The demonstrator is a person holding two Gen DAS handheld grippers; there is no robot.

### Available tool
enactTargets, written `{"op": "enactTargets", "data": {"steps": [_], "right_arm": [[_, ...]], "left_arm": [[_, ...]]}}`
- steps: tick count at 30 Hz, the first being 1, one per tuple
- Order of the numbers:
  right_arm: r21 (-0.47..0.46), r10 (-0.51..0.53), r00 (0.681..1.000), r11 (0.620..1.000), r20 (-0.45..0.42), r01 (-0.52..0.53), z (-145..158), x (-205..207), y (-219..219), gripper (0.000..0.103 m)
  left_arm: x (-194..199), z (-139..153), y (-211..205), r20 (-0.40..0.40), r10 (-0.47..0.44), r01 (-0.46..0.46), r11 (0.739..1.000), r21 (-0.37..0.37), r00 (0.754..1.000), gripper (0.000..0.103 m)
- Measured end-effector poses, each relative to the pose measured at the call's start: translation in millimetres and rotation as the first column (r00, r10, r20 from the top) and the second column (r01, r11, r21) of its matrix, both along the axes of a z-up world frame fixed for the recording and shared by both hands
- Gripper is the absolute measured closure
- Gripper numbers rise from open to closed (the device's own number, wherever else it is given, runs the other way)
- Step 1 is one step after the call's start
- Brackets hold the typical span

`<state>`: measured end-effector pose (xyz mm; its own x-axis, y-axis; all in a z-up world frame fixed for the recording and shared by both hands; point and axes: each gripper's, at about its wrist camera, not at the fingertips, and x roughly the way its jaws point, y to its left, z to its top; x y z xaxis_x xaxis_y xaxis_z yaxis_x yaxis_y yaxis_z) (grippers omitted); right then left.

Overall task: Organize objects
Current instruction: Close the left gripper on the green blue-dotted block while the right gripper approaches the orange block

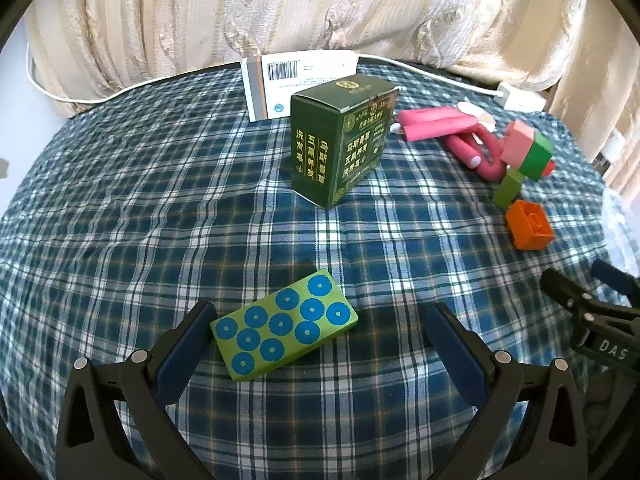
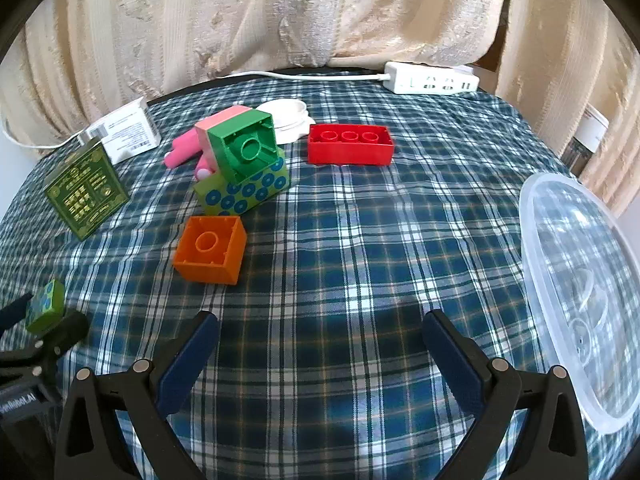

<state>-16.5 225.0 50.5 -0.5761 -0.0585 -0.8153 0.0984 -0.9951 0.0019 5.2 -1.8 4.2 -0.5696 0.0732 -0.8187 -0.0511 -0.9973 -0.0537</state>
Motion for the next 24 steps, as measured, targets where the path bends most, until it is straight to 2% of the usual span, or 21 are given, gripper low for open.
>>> {"op": "enactTargets", "data": {"steps": [2,4,14,24], "right_arm": [[0.000,0.029,1.000,1.000,0.000,-0.029,3,-1,2,0.000],[-0.001,0.059,0.998,0.998,0.000,-0.059,0,-3,1,0.000],[-0.001,0.073,0.997,0.997,0.000,-0.073,-1,0,4,0.000],[0.004,0.081,0.997,0.997,0.005,-0.081,0,0,4,0.000]], "left_arm": [[3,3,-7,-0.002,-0.010,0.010,0.999,0.037,1.000,0.000],[5,3,-11,-0.002,-0.009,0.010,0.999,0.038,1.000,0.000],[12,4,-16,-0.016,0.028,-0.029,0.999,-0.017,0.999,0.000],[8,2,-19,-0.007,0.044,-0.045,0.999,-0.020,0.999,0.000]]}}
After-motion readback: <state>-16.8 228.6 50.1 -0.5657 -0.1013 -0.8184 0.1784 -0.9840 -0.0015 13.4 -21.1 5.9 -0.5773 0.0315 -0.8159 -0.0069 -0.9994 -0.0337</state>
